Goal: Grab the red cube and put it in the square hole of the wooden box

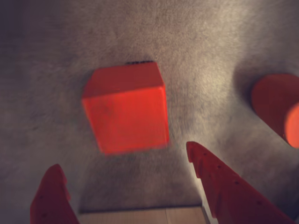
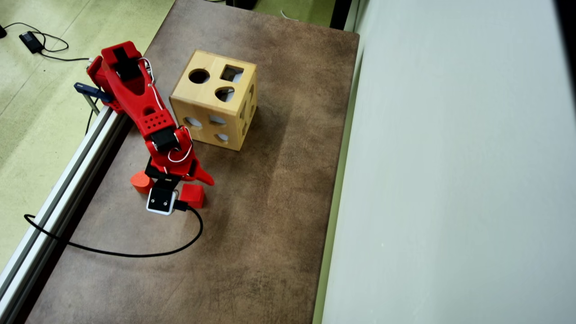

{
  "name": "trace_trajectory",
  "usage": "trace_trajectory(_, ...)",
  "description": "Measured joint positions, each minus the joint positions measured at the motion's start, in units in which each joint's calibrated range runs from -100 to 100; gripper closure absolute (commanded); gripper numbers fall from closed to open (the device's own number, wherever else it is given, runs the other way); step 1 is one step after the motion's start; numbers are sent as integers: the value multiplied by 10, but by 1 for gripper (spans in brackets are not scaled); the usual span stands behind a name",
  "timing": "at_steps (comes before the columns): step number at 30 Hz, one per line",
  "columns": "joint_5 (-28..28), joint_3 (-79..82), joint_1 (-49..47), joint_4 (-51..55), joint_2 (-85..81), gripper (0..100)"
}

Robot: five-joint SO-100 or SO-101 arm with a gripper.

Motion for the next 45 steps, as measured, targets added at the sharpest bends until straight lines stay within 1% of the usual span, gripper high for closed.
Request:
trace_trajectory(4,0,0,0,-27,25,60)
trace_trajectory(16,0,-1,0,-67,44,60)
trace_trajectory(42,0,-1,0,-70,53,61)
trace_trajectory(45,-1,-21,0,-70,53,61)
